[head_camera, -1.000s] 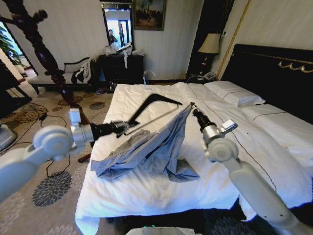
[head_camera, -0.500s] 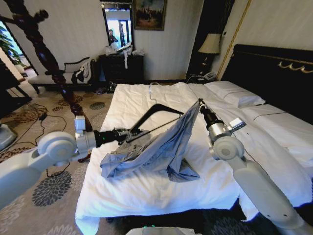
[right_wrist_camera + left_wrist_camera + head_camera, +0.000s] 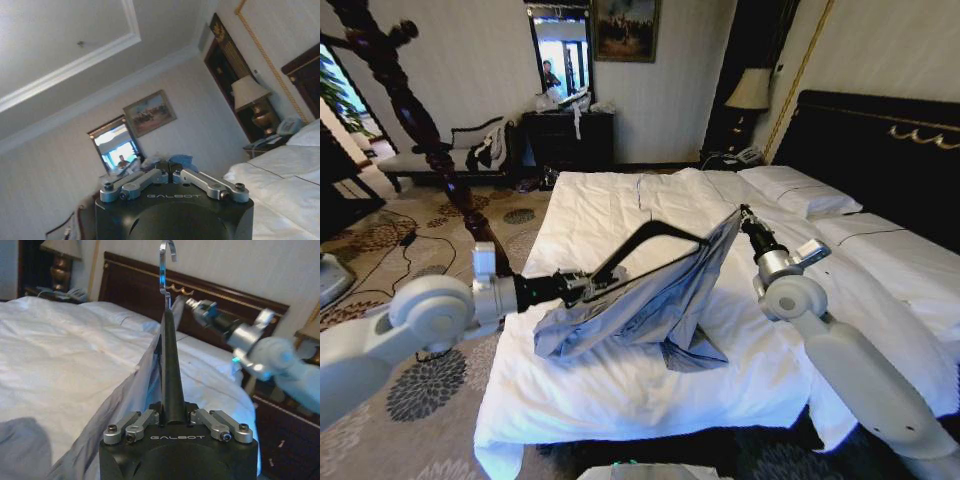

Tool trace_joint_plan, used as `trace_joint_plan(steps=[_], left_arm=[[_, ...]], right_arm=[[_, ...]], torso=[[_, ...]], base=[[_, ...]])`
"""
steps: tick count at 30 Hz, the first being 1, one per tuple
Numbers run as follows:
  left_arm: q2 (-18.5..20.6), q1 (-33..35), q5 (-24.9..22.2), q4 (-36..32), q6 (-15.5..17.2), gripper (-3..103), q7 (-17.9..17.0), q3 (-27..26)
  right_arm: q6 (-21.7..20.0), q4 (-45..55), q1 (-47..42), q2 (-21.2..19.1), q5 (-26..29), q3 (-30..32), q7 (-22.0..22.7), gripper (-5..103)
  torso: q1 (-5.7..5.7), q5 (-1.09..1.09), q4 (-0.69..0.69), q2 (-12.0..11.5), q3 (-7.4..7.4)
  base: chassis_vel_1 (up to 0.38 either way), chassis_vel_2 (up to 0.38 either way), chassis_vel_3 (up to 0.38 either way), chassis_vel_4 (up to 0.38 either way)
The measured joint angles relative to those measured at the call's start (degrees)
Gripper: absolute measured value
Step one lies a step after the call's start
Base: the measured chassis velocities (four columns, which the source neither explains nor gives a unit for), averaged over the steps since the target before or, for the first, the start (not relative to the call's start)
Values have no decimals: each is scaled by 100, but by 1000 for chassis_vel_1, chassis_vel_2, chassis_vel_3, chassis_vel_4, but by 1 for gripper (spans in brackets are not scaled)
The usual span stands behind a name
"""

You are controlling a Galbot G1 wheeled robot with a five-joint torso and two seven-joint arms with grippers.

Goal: Pick up the clothes from the bed and hang them on the clothes hanger.

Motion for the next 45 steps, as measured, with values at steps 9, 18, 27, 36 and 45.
trace_joint_plan(steps=[9,18,27,36,45], left_arm=[[-183,306,335,265,-4,20,35,-10],[-775,881,470,143,-44,20,6,-76],[-1829,1438,1314,674,-278,20,198,-11],[-2721,1847,2385,1093,-471,20,570,27],[-2562,1879,2622,991,-573,20,699,32]], right_arm=[[137,1011,-308,-225,119,9,-322,0],[644,1265,-304,-224,-73,-823,-1215,0],[1193,1136,-178,-268,203,-1086,-2311,0],[1276,1251,-128,-901,440,-1074,-2678,0],[1256,1186,-144,-872,389,-993,-2611,0]], torso=[[0,0,1,0,0],[0,1,-1,0,0],[0,1,-1,0,0],[0,0,0,0,0],[0,1,1,0,0]], base=[[0,0,0,0],[0,0,0,0],[0,0,0,0],[0,0,0,0],[0,0,0,0]])
